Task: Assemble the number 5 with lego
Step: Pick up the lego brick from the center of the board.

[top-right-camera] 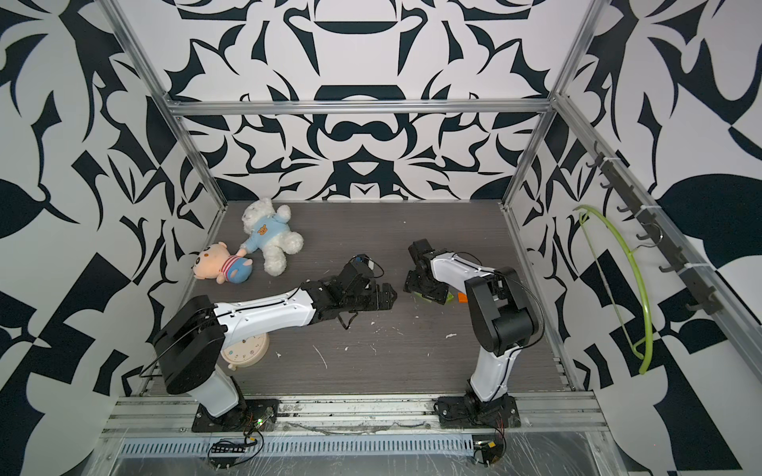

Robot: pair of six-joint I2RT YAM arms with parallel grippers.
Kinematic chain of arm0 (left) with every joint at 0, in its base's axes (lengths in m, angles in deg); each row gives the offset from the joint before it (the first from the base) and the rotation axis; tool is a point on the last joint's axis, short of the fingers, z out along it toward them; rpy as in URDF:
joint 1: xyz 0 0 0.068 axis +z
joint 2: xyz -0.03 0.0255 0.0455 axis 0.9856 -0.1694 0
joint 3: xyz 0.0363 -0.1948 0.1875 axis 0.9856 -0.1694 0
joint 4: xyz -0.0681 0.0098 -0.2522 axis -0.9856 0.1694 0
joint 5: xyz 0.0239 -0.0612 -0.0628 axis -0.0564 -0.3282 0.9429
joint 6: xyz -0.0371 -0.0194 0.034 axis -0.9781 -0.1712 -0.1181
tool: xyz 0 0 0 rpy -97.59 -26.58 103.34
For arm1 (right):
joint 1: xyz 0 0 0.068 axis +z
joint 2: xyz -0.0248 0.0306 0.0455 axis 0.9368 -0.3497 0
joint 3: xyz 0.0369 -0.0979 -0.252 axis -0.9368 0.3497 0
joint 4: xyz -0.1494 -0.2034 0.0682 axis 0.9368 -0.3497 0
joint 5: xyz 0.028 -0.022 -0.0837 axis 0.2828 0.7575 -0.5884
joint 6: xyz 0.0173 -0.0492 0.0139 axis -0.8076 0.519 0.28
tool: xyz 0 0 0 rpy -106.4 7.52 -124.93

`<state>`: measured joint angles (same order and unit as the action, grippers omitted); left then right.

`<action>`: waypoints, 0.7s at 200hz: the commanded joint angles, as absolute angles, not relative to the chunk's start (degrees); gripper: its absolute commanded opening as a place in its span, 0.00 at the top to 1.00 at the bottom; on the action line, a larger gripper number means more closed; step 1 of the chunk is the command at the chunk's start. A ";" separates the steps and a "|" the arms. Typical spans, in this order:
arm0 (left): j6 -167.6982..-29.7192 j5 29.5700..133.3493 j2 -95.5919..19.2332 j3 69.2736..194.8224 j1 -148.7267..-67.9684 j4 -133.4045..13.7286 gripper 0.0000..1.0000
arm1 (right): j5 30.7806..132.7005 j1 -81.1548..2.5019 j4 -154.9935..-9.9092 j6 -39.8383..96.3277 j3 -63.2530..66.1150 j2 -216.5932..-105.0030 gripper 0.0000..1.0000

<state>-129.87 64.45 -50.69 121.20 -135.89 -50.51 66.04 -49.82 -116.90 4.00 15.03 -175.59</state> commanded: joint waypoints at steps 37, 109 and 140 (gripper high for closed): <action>-129.43 64.04 -49.67 120.95 -136.06 -48.71 0.01 | 66.01 -49.93 -116.98 5.11 14.02 -177.66 0.25; -130.48 63.47 -49.25 120.46 -136.06 -48.93 0.01 | 67.40 -47.81 -119.08 11.27 14.74 -175.26 0.33; -131.80 60.98 -46.65 118.00 -136.06 -48.54 0.01 | 67.46 -44.90 -120.89 13.23 15.23 -172.30 0.33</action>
<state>-130.70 63.56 -50.12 120.57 -135.89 -50.51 66.15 -47.64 -117.97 10.32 14.59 -175.79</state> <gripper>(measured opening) 0.992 0.680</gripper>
